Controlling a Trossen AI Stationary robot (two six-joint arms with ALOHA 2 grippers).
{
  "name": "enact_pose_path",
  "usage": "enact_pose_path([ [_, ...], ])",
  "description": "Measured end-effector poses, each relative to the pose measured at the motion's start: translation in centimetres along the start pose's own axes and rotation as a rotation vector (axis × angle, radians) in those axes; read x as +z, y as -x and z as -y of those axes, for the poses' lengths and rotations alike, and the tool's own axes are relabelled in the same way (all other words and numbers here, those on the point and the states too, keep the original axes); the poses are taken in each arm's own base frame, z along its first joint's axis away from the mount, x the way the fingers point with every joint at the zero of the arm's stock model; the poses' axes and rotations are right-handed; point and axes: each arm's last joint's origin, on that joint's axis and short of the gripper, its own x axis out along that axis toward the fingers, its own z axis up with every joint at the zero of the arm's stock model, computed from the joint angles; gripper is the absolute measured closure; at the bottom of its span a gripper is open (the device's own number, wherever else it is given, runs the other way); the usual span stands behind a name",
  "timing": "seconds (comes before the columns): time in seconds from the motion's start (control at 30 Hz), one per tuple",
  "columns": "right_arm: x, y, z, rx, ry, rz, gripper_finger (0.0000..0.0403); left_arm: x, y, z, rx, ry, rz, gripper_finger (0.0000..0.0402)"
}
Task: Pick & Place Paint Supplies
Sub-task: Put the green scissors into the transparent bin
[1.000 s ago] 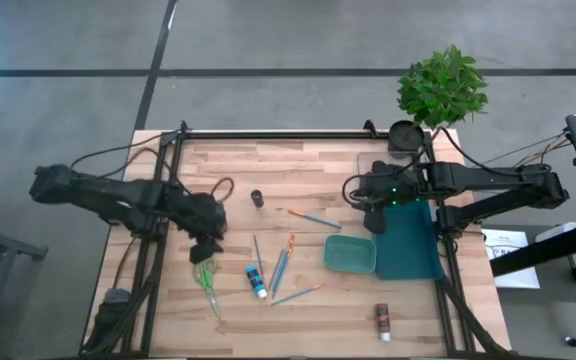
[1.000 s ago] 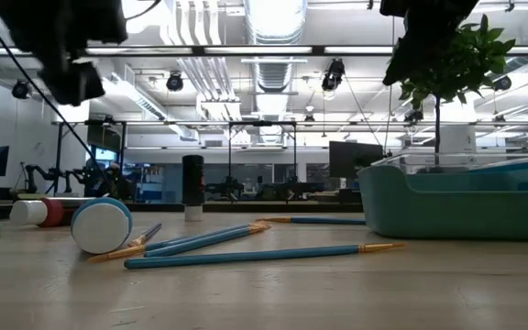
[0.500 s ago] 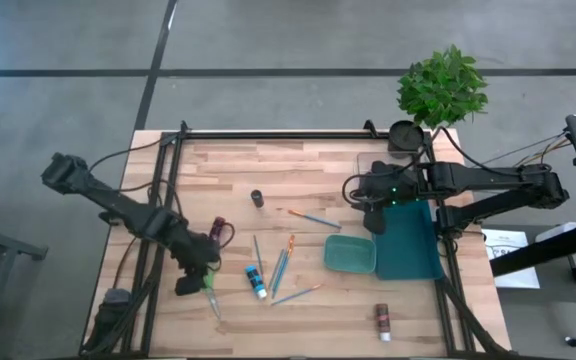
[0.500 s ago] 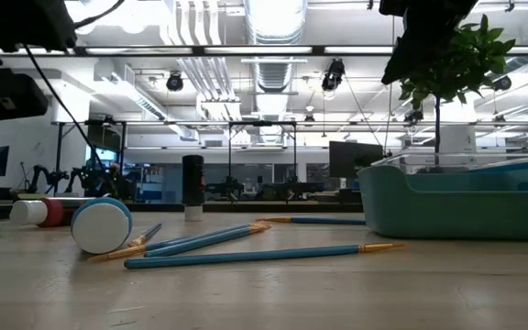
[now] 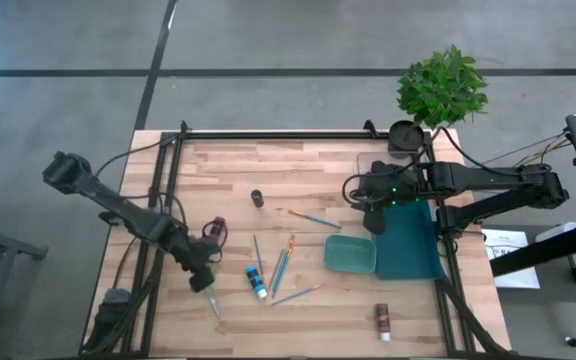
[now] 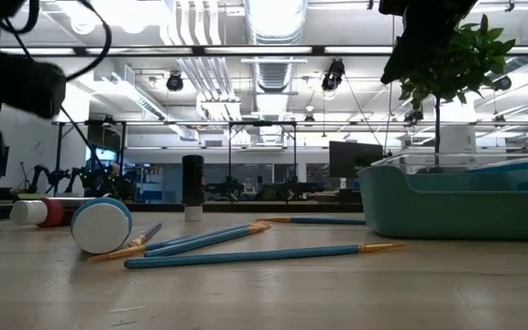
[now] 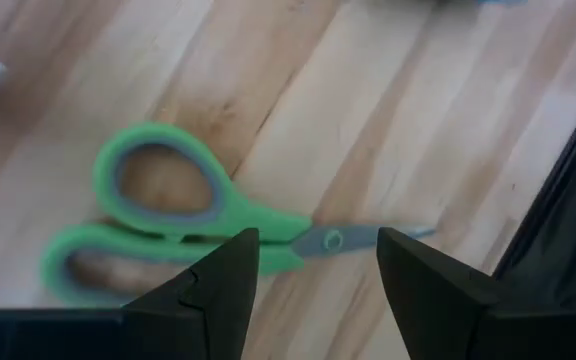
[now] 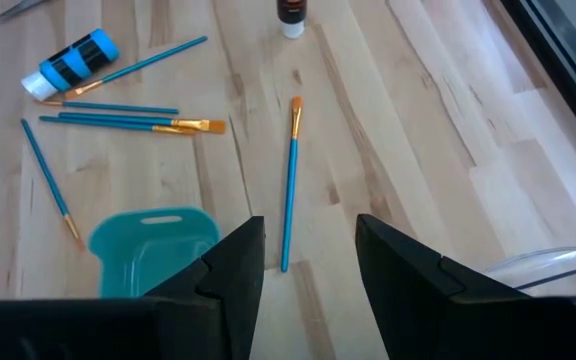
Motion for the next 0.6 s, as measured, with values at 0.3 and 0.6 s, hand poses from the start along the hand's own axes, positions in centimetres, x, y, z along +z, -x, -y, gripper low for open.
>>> enact_pose_path([
  [0.3, 0.06, 0.00, -0.01, 0.001, 0.021, 0.006, 0.0246, 0.09, -1.19, -0.92, -0.045, 0.101, 0.094, 0.0187],
  [0.6, 0.24, 0.01, -0.04, 0.004, 0.033, 0.024, 0.0246, 0.14, -1.19, -1.16, -0.013, 0.164, 0.131, 0.0187],
])
